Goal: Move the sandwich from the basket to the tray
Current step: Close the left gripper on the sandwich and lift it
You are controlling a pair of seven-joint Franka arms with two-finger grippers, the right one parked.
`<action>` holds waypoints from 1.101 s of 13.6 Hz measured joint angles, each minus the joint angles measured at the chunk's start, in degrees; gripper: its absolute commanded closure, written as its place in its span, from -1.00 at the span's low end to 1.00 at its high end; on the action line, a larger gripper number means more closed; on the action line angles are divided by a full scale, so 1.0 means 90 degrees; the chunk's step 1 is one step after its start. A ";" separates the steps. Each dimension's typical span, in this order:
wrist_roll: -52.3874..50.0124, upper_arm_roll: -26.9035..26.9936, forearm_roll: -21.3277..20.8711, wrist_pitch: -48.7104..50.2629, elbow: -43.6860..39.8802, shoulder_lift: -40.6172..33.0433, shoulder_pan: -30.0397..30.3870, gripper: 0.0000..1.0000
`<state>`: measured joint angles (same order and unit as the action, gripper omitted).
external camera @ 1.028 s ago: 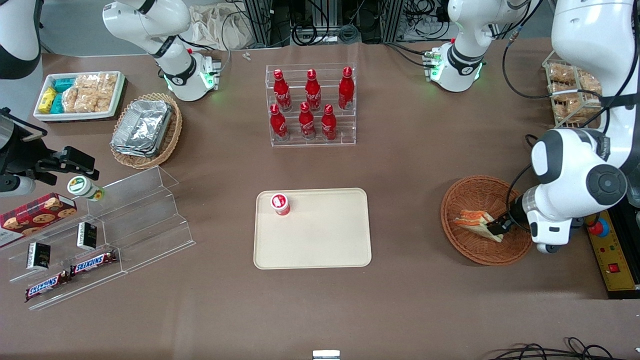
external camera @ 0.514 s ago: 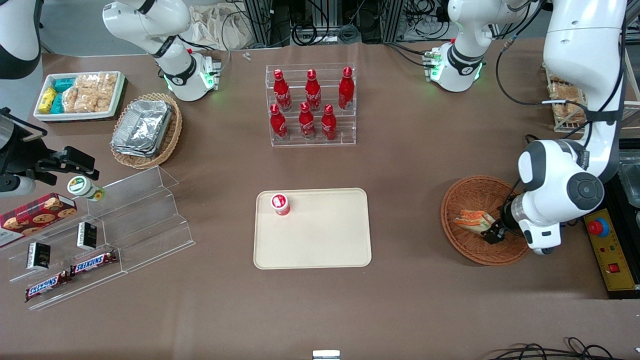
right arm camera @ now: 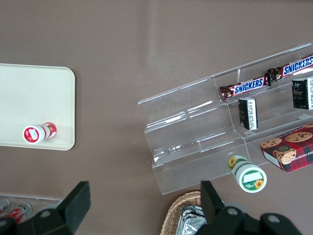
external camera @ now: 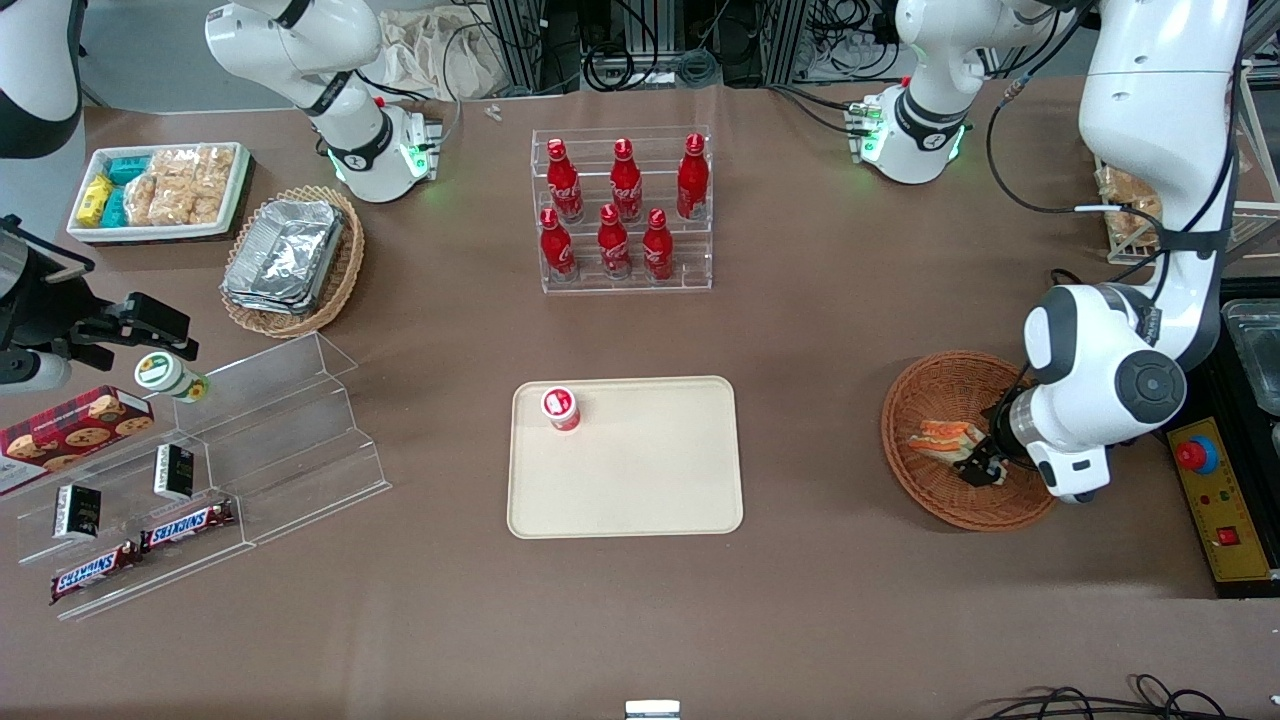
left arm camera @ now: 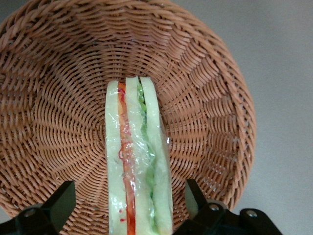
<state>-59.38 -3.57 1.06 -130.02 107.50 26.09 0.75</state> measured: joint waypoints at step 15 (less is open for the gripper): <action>-0.0323 -0.0137 0.0000 0.0840 -0.0163 -0.0474 -0.0026 0.90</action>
<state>-62.29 -4.80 1.06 -122.46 106.03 21.82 0.52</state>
